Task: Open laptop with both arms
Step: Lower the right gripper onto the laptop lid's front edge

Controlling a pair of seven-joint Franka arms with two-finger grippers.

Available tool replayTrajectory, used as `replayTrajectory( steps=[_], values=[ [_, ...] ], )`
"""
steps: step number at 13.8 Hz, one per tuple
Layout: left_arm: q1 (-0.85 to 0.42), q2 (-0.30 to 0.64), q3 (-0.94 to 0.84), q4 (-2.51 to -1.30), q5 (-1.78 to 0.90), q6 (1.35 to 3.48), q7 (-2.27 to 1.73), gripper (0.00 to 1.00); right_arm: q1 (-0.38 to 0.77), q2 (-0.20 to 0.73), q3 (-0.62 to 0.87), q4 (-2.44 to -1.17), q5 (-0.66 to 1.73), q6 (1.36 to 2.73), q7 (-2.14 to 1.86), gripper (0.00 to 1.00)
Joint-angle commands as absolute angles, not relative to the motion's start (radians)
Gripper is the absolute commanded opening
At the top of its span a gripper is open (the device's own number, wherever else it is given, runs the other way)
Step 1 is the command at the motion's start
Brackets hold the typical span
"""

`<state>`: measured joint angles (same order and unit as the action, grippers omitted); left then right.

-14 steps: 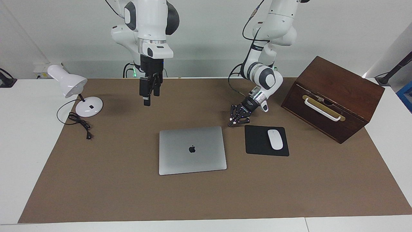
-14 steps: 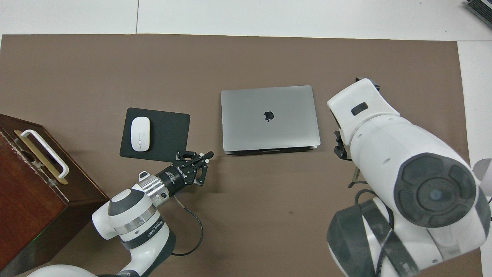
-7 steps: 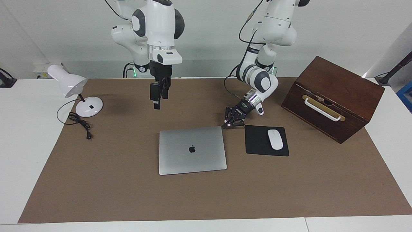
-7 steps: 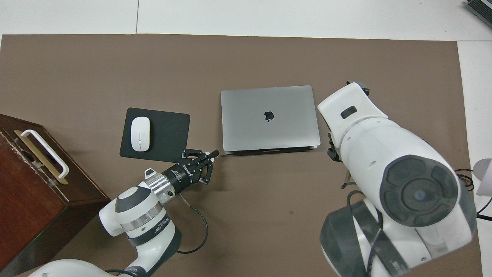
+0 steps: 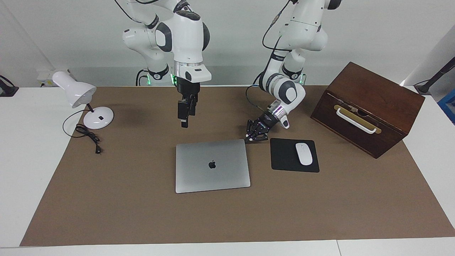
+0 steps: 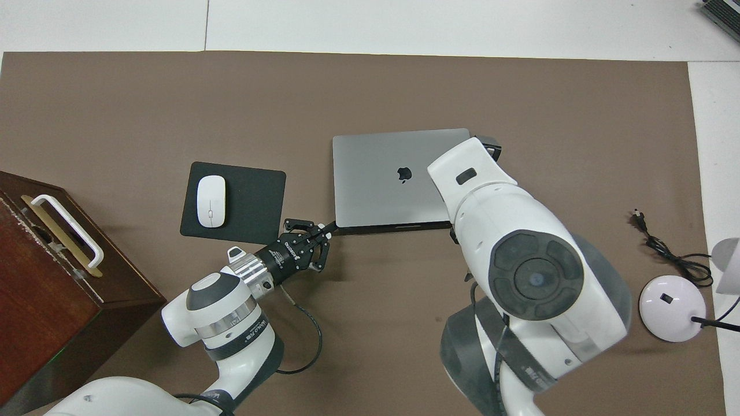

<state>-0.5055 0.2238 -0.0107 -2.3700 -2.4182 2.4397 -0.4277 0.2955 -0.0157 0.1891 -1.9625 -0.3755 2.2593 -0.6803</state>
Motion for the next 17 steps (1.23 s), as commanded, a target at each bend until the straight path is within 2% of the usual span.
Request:
replayTrajectory(
  steps=[1,17],
  values=[
    [-0.528,0.245,0.002,-2.342,-2.448,2.464,-0.405,0.00,0.320,0.021,0.187,-1.970,-0.423,2.305,-0.621,1.00],
    [-0.535,0.271,-0.011,-2.289,-2.471,2.523,-0.405,0.00,0.367,0.216,0.187,-1.970,-0.662,2.460,-0.385,1.00]
  ],
)
